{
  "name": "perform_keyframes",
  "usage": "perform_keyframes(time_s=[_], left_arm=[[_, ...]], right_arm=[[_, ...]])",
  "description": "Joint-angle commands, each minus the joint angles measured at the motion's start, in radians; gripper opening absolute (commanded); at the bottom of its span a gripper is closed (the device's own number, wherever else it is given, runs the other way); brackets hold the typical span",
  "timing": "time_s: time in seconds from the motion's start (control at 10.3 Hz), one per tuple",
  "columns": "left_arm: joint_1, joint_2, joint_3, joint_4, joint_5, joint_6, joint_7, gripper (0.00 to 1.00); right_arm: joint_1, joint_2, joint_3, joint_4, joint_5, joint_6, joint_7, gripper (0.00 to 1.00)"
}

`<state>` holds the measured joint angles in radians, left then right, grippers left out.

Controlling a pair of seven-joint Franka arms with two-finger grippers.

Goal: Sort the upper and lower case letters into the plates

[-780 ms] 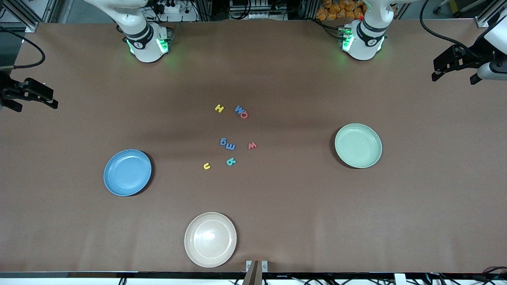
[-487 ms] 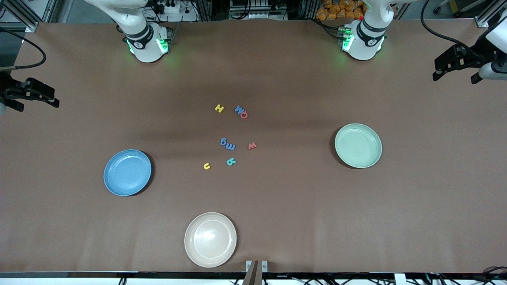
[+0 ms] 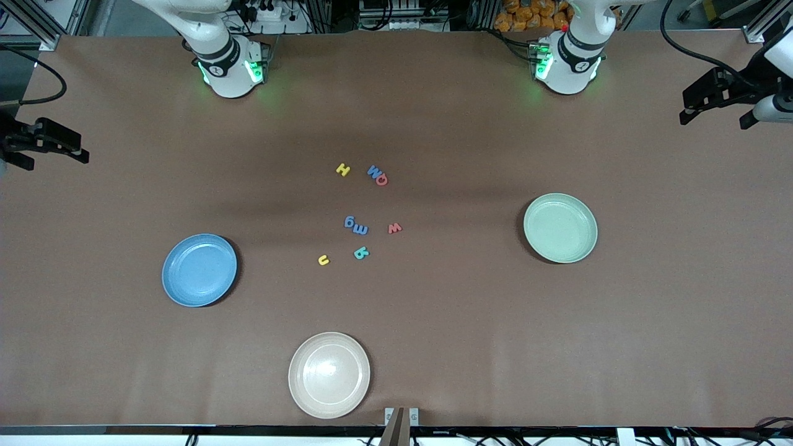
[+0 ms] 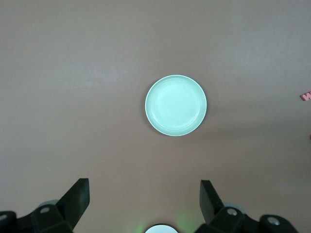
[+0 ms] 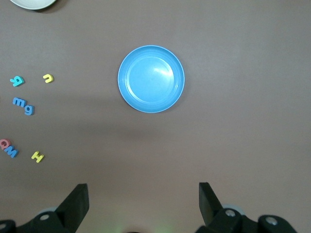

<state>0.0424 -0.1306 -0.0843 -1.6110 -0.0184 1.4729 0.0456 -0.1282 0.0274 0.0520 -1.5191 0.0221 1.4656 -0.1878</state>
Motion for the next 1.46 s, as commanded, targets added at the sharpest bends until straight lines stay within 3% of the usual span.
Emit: perform_keyframes(time_s=[0.0,0.19,0.39,0.68,0.97,1.36], left_arm=[[0.004,0.028,-0.009,0.016,0.009,-0.022,0.0,1.0],[-0.01,0.049,-0.04,0.008,0.011,-0.022,0.0,1.0],[-0.015,0.113,-0.116,0.008,0.008,-0.022,-0.036,1.0],[-0.016,0.224,-0.328,0.014,-0.011,0.042,-0.474,1.0],[-0.032,0.325,-0.452,0.014,-0.006,0.125,-0.769,1.0],[-0.218,0.472,-0.456,0.019,0.005,0.223,-1.171,1.0]], right_arm=[[-0.028,-0.014,0.009,-0.013,0.002,-0.028,-0.033,1.0],[-0.027,-0.015,0.011,-0.016,0.002,-0.034,-0.035,1.0],[-0.03,-0.02,0.009,-0.032,0.002,-0.045,-0.035,1.0],[-0.042,-0.02,0.009,-0.032,0.002,-0.045,-0.036,1.0],[-0.042,-0.02,0.009,-0.033,0.002,-0.044,-0.036,1.0],[-0.041,-0.012,0.011,-0.049,-0.018,-0.037,-0.075,1.0]])
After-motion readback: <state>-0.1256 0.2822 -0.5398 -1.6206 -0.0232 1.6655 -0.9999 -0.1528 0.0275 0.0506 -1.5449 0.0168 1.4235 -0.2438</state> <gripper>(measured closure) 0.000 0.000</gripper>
